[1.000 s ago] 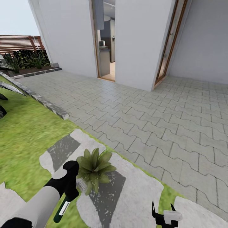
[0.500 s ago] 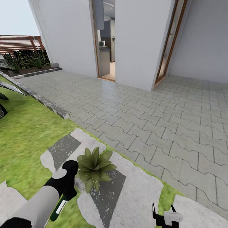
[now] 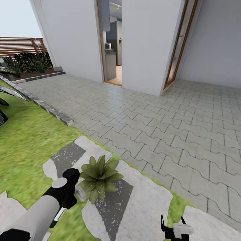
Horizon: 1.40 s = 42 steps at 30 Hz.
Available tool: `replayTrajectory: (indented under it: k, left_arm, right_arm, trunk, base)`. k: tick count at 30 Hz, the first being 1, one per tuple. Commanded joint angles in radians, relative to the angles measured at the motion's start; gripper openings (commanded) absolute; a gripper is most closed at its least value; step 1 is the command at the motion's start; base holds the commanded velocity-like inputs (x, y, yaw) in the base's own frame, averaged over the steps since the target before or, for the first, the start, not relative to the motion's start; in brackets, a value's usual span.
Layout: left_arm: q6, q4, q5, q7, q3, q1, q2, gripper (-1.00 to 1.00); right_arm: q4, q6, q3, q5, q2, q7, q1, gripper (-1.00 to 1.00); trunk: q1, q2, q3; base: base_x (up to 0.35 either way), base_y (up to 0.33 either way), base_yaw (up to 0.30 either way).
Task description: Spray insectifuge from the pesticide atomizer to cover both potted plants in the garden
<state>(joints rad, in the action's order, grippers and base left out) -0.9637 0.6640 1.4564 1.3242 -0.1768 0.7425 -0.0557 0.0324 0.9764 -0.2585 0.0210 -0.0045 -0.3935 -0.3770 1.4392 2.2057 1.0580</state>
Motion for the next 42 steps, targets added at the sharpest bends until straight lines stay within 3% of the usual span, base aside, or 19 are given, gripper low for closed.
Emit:
replayTrajectory:
  k: [1,8,13,21,29,37,42]
  left_arm:
    - [-0.01,0.001,0.004,0.01,-0.003,0.0,-0.001,-1.0]
    - [-0.012,0.07,-0.009,0.015,-0.004,0.007,0.024,-1.0]
    - [-0.013,0.124,-0.057,0.048,-0.005,0.012,0.03,-1.0]
    - [-0.008,0.109,-0.063,0.068,-0.007,-0.003,0.016,-1.0]
    - [-0.008,-0.004,-0.054,0.055,-0.007,-0.006,0.015,-1.0]
    - [-0.008,-0.015,-0.051,0.053,-0.007,-0.008,0.005,-1.0]
    - [-0.009,-0.013,-0.051,0.008,-0.006,-0.007,0.004,-1.0]
  right_arm:
    - [0.0,0.001,-0.008,0.002,0.0,-0.007,0.0,1.0]
    - [0.0,0.001,-0.008,0.002,0.0,-0.007,0.0,1.0]
    - [0.0,0.001,-0.008,0.002,0.0,-0.007,0.0,1.0]
    - [0.0,0.002,-0.01,0.002,0.001,-0.007,0.0,1.0]
    - [0.001,0.002,-0.01,0.002,0.001,-0.007,0.0,1.0]
    - [0.0,0.002,-0.01,0.002,0.001,-0.007,0.0,1.0]
    - [0.0,0.002,-0.01,0.002,0.001,-0.007,0.0,1.0]
  trunk:
    - [0.0,0.0,0.001]
    - [0.0,0.0,0.001]
    - [0.0,0.0,0.001]
    - [0.0,0.0,0.001]
    - [0.0,0.0,0.001]
    - [0.0,0.0,0.001]
    - [0.0,0.0,0.001]
  base:
    - [0.0,0.0,0.0]
    - [0.0,0.0,0.0]
    - [0.0,0.0,0.0]
    - [0.0,0.0,0.0]
    - [0.094,0.085,0.0]
    - [0.016,0.015,-0.125]
    - [0.0,0.004,-0.248]
